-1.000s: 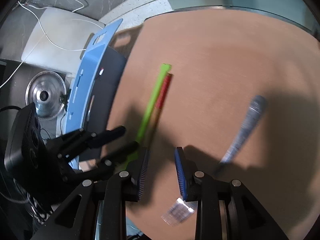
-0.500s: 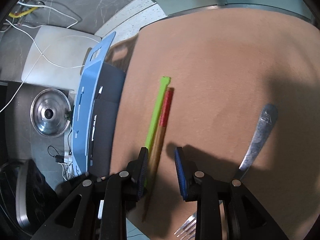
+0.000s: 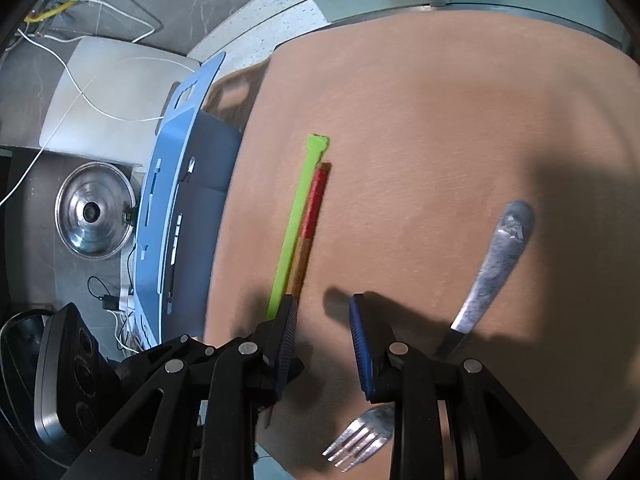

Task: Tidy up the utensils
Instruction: 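Grasp the green spoon with the left tool while the right tool grasps the red-tipped chopstick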

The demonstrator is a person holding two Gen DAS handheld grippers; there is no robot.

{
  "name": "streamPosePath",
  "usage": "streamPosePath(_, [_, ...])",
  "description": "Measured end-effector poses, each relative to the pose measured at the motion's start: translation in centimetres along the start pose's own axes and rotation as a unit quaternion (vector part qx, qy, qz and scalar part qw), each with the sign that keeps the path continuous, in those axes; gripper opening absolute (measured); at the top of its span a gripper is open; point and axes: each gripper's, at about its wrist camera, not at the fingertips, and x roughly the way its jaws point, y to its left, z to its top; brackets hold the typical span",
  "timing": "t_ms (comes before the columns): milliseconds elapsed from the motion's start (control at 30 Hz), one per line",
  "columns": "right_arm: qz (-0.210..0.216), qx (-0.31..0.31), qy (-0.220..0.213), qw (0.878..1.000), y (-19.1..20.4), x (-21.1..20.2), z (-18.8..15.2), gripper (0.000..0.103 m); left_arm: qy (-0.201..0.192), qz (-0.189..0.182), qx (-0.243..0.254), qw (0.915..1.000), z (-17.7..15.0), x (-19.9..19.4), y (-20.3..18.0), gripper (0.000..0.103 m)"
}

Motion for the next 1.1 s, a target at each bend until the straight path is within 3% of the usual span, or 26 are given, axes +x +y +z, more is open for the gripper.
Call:
streamPosePath(167, [0.010, 0.016, 0.001, 1.000, -1.5, -0.8, 0.1, 0.026, 0.004, 0.014, 0.018, 0.9997, 0.0, 0.7, -1.6, 0.019])
streamPosePath(300, [0.012, 0.018, 0.003, 1.000, -2.0, -1.0, -0.1, 0.026, 0.001, -0.006, 0.007, 1.0000, 0.6, 1.3, -1.9, 0.019])
streamPosePath(433, [0.011, 0.024, 0.004, 1.000, -2.3, -0.9, -0.1, 0.026, -0.003, -0.022, 0.031, 0.9993, 1.4, 1.8, -3.9, 0.019])
streamPosePath(533, [0.007, 0.023, 0.004, 1.000, -2.1, -0.9, 0.0, 0.026, 0.002, -0.003, 0.060, 0.9982, 1.5, 1.8, -5.0, 0.019])
streamPosePath(833, [-0.024, 0.002, 0.002, 1.000, -0.4, -0.1, -0.4, 0.026, -0.006, 0.044, 0.032, 0.9985, 0.9, -1.9, 0.1, 0.019])
streamPosePath(1100, [-0.068, -0.007, -0.006, 0.998, 0.9, 0.4, -0.9, 0.026, 0.017, 0.059, 0.054, 0.9966, 3.2, 0.2, 1.6, 0.019])
